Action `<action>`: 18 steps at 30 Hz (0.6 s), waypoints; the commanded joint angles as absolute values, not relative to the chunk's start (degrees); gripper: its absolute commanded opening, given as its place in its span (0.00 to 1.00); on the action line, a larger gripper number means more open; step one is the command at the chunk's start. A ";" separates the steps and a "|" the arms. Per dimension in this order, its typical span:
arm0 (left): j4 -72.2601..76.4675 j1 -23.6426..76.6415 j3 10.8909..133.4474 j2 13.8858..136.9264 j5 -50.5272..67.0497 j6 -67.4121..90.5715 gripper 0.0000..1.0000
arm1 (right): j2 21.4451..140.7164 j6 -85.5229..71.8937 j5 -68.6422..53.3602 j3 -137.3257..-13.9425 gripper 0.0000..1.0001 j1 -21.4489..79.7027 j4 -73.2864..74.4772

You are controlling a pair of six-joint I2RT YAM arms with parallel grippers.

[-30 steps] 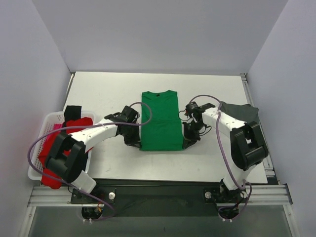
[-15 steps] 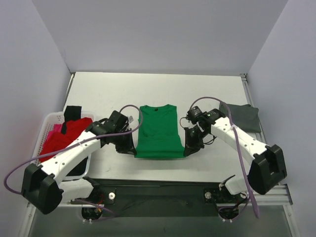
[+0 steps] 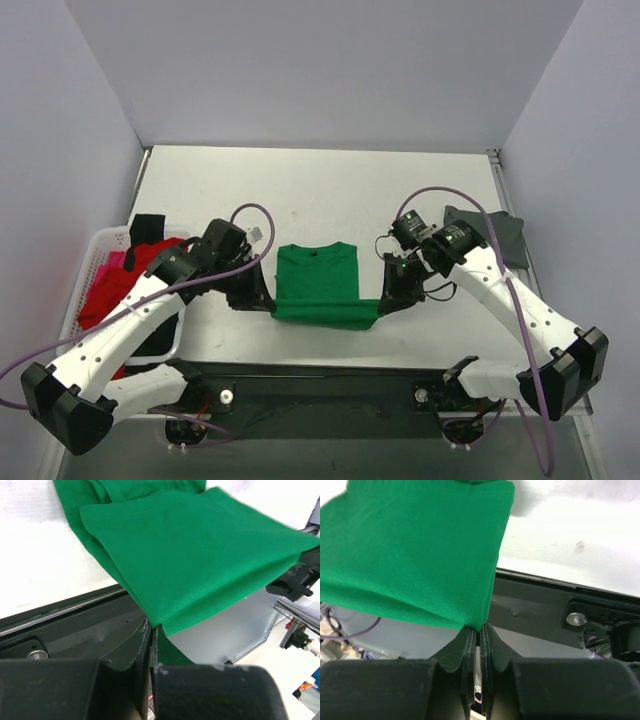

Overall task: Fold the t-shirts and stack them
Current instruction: Fold the long partially folded tshirt into a neat square

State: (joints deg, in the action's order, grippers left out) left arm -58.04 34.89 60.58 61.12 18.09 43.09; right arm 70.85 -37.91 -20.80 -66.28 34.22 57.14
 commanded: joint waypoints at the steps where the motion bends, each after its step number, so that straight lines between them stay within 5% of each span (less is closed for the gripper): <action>1: -56.79 34.72 61.70 63.37 17.58 43.42 0.00 | 74.35 -36.92 -13.73 -70.04 0.00 33.58 62.05; 18: -45.44 25.40 62.67 76.63 24.17 38.15 0.00 | 95.52 -25.58 -15.20 -87.36 0.00 24.26 59.41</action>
State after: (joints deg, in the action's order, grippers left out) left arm -48.34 26.70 60.66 74.76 21.96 40.45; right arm 92.77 -29.10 -17.10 -84.14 25.52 56.80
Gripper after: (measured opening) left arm 0.091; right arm 0.046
